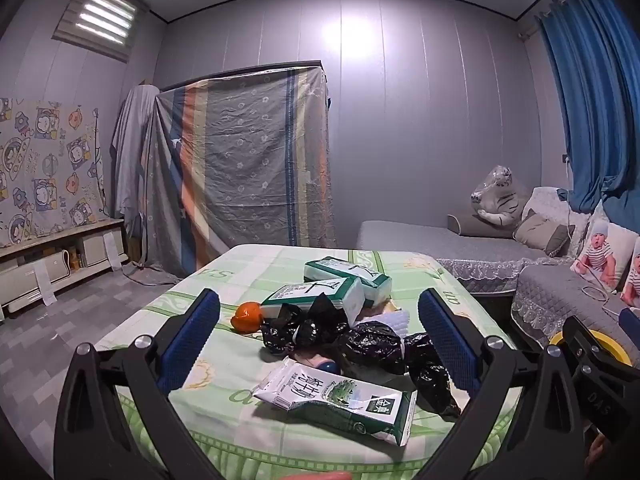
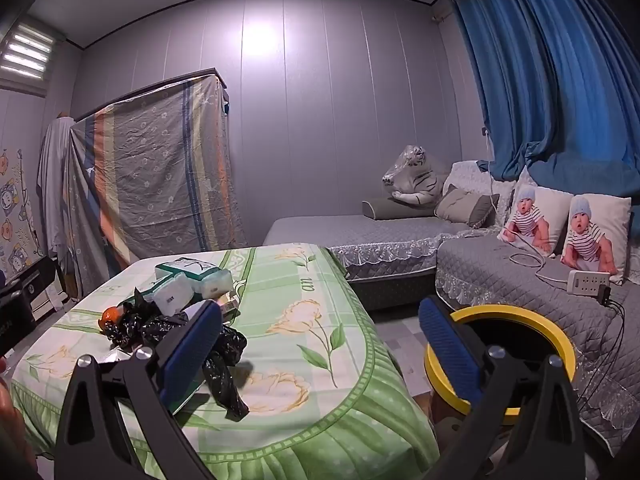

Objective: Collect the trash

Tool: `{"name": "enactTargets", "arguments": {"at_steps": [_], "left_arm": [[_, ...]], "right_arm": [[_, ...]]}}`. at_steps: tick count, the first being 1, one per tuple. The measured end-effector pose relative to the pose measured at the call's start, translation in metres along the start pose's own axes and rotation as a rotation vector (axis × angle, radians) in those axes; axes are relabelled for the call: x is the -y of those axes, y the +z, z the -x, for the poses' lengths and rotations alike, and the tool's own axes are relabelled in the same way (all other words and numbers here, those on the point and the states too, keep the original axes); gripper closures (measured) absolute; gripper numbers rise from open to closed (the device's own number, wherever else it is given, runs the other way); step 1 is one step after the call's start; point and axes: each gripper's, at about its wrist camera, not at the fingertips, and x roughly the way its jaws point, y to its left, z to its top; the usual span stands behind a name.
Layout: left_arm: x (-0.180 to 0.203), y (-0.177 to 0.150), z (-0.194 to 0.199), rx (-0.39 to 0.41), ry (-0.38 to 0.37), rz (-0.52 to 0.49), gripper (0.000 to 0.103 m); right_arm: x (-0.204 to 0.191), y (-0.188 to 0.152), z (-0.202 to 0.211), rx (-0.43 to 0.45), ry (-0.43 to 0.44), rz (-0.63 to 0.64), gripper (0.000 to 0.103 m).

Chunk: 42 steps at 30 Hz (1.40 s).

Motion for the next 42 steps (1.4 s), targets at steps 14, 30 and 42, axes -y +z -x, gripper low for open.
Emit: {"name": "enactTargets", "arguments": {"at_steps": [14,30,42], "left_arm": [[-0.002,-0.004,-0.003,-0.018,-0.006,0.0,0.008],[0.002,-0.005,-0.01,-0.031,-0.006,-0.004,0.008],[0.001,-0.005,-0.01,-0.032,-0.006,-0.003,0.008]], "right_arm": [[0.002,0.0,0.0,-0.002,0.001,-0.003,0.008],[0.002,0.0,0.0,0.001,-0.001,-0.006,0.008],[0.003,-0.001,0.0,0.001,0.0,-0.009,0.008]]}}
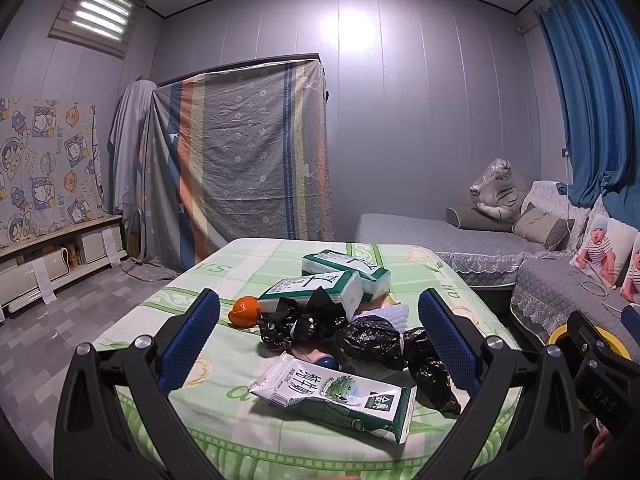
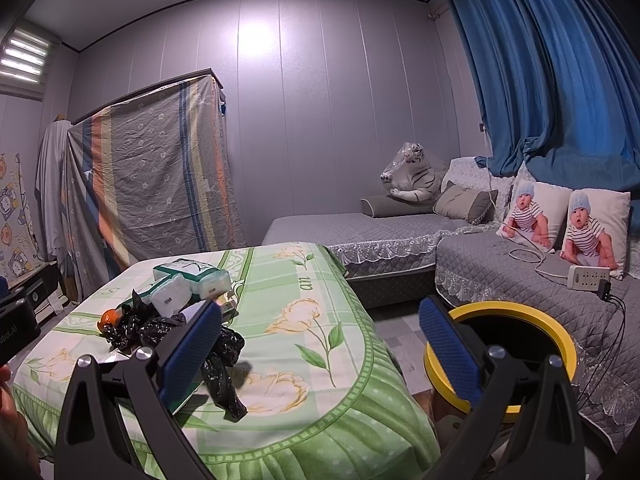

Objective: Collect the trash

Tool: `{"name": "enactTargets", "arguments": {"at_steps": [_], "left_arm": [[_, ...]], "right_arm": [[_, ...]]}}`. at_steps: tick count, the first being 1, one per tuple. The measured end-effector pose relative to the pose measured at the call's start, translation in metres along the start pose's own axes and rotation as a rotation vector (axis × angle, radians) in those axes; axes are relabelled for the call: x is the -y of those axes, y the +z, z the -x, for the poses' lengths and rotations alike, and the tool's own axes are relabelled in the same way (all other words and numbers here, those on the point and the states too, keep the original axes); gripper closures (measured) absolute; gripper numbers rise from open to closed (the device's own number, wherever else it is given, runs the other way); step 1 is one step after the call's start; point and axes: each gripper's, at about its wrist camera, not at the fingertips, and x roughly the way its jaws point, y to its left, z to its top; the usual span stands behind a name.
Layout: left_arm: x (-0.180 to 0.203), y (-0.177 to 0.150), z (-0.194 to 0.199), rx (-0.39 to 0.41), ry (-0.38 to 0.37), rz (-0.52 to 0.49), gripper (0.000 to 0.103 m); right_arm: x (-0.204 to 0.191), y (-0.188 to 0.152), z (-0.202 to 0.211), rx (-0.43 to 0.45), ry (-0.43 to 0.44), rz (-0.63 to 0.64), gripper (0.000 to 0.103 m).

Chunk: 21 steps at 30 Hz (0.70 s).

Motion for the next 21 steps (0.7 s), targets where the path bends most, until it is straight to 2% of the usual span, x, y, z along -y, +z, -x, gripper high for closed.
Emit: {"name": "enactTargets", "arguments": {"at_steps": [21], "left_arm": [[-0.0011,-0.0065,-0.0013,-0.006,0.001,0.002,0.008]], "right_arm": [[0.0006,-0.0003,-0.001,-0.005,0.001,-0.003,0.008]]}}
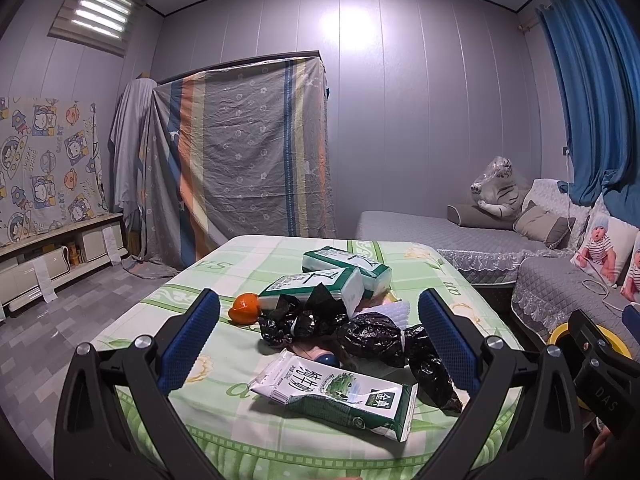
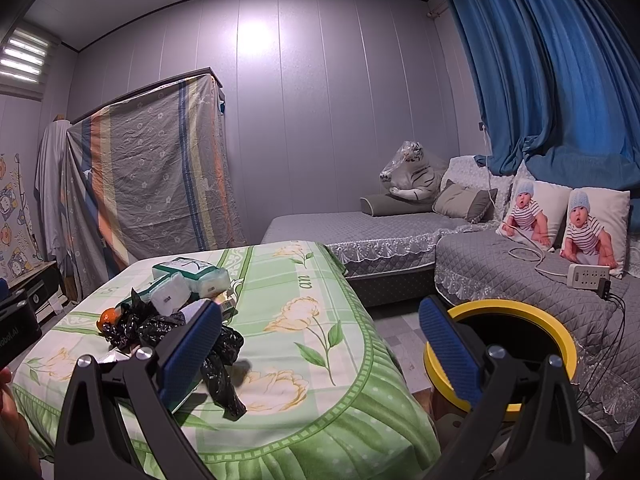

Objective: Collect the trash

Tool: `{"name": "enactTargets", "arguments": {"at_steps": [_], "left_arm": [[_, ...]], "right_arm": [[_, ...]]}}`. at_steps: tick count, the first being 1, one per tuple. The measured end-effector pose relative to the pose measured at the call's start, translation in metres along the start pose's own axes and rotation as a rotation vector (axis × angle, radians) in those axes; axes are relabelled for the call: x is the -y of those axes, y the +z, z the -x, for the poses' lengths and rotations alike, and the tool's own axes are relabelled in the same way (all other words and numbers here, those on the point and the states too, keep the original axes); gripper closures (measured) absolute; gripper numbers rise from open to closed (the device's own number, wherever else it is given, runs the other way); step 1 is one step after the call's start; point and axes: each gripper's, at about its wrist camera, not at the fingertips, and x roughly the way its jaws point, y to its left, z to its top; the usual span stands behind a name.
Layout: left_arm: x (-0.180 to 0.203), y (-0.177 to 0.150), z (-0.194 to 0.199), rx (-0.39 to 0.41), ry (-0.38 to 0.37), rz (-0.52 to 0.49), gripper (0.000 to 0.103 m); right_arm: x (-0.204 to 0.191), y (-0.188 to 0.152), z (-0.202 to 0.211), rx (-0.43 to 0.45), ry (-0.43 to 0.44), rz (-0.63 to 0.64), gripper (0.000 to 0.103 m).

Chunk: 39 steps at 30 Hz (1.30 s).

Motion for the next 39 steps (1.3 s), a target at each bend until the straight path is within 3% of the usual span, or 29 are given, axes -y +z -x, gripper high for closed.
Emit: {"name": "enactTargets", "arguments": {"at_steps": [39], "left_arm": [[0.0004,0.0012,-0.0015,-0.015,-0.02,-0.015,0.008]], "right_arm": [[0.0002,-0.0008,-0.0015,0.002,0.0,0.001,0.008]]}}
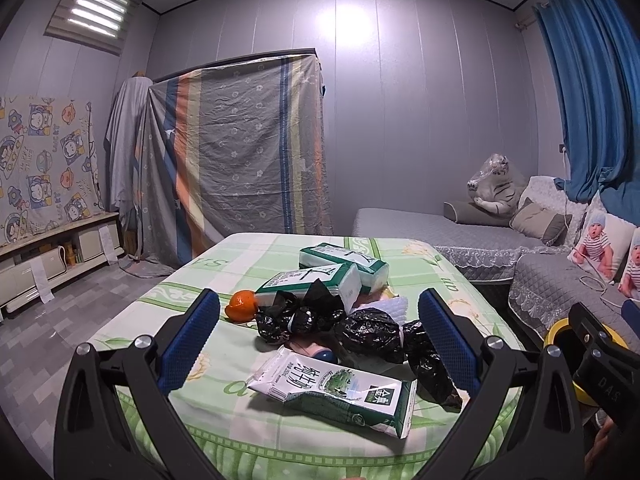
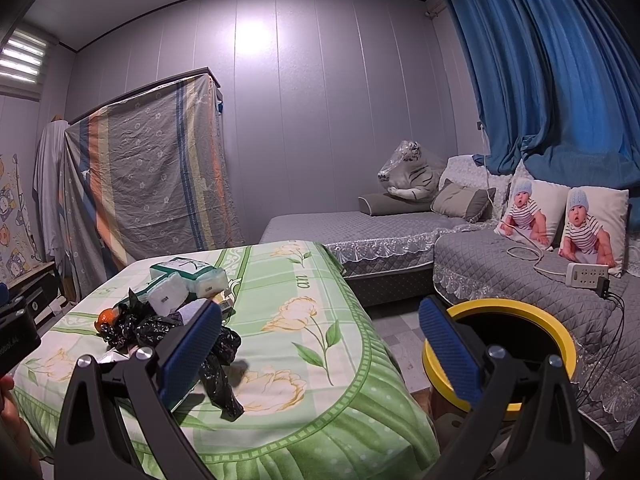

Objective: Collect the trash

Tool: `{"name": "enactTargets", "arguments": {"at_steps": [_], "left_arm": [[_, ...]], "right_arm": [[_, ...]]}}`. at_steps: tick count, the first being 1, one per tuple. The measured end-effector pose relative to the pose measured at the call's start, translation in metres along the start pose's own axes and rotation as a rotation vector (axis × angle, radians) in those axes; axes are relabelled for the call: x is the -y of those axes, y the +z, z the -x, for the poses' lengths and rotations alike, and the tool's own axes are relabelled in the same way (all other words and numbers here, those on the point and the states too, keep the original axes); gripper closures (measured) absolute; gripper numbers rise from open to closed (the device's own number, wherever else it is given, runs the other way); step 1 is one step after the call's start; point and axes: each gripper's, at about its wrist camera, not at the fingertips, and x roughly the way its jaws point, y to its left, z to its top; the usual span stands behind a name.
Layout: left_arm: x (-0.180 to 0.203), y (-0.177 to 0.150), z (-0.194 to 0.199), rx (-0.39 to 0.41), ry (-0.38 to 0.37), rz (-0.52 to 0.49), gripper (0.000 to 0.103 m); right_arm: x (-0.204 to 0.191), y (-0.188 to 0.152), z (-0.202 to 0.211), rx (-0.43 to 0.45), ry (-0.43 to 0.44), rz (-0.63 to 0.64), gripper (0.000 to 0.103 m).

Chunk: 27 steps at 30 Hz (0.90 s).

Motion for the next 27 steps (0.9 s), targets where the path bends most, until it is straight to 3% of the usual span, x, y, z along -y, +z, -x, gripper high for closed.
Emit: {"name": "enactTargets", "arguments": {"at_steps": [4,8,10,11,12,16,19,21,24,27], "left_arm": [[-0.007,-0.002,0.0,0.01,-0.009,0.011,0.008],[-0.02,-0.007,-0.013,-0.045,-0.013,0.015,0.008],[-0.026,-0.012,-0.022,-0.081,-0.025,-0.005,0.008],[-0.029,-0.015,-0.025,-0.096,-0.033,-0.019,0.008],[-0.033,-0.017,-0.029,-0.107,-0.042,-0.02,0.008],[-0.055,-0.026,-0.046,-0.209,-0.128,0.054,0.008],[-0.073,-0.034,-0.053,-0.21,-0.13,0.148,0.008],[-0.08,-0.038,-0.057,-0.22,-0.113,0.157,0.008],[-0.083,-0.042,-0.063,-0.261,-0.16,0.131,0.008],[-0.076,-0.044,-0.063,-0.28,-0.227,0.008,0.008]], "right_arm": [[0.001,0.0,-0.004,0.008,0.017,0.006,0.008],[-0.005,0.001,-0.02,-0.021,0.173,0.083,0.008],[-0.008,0.005,-0.035,-0.08,0.311,0.107,0.008],[-0.01,0.006,-0.054,-0.173,0.465,0.111,0.008],[-0.013,0.009,-0.064,-0.221,0.523,0.111,0.008],[-0.037,0.006,-0.096,-0.287,0.613,0.297,0.008],[-0.061,-0.004,-0.128,-0.424,0.74,0.411,0.008],[-0.07,-0.008,-0.143,-0.447,0.727,0.43,0.008],[-0.085,-0.013,-0.171,-0.531,0.74,0.456,0.008],[-0.092,-0.016,-0.192,-0.614,0.766,0.474,0.008]]}}
